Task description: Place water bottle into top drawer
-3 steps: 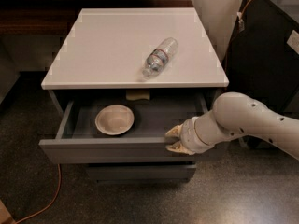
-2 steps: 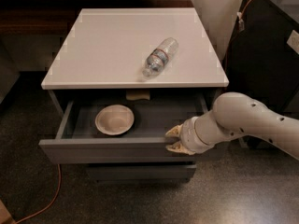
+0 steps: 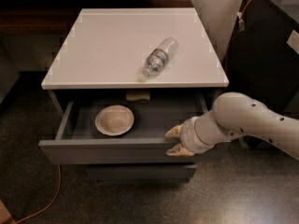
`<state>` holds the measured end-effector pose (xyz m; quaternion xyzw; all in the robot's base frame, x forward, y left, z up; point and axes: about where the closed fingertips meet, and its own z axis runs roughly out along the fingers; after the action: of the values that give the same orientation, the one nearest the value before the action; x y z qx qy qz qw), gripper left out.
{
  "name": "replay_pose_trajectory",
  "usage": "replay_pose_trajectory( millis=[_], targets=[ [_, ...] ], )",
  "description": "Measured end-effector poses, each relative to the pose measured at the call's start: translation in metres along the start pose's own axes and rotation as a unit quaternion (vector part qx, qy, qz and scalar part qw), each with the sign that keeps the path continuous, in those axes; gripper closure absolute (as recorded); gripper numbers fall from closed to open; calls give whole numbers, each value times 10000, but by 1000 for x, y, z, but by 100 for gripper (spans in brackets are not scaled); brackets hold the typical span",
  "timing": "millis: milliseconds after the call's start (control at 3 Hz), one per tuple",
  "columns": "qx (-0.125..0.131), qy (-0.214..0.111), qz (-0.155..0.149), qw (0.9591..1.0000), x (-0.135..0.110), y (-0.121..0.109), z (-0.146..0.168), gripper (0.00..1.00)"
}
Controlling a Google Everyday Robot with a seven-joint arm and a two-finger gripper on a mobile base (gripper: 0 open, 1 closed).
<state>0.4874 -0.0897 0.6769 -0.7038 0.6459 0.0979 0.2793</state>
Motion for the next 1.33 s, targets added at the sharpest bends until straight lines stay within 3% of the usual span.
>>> replay_pose_trajectory(
  millis=[333, 667, 1000, 1333],
  targets=[
    [6, -17, 24, 10000, -2, 1, -3, 0],
    [85, -215, 315, 9992, -21, 10, -37, 0],
    [66, -451, 603, 9971, -28, -9, -64, 0],
    [-11, -612, 786, 9950, -23, -28, -69, 0]
  ],
)
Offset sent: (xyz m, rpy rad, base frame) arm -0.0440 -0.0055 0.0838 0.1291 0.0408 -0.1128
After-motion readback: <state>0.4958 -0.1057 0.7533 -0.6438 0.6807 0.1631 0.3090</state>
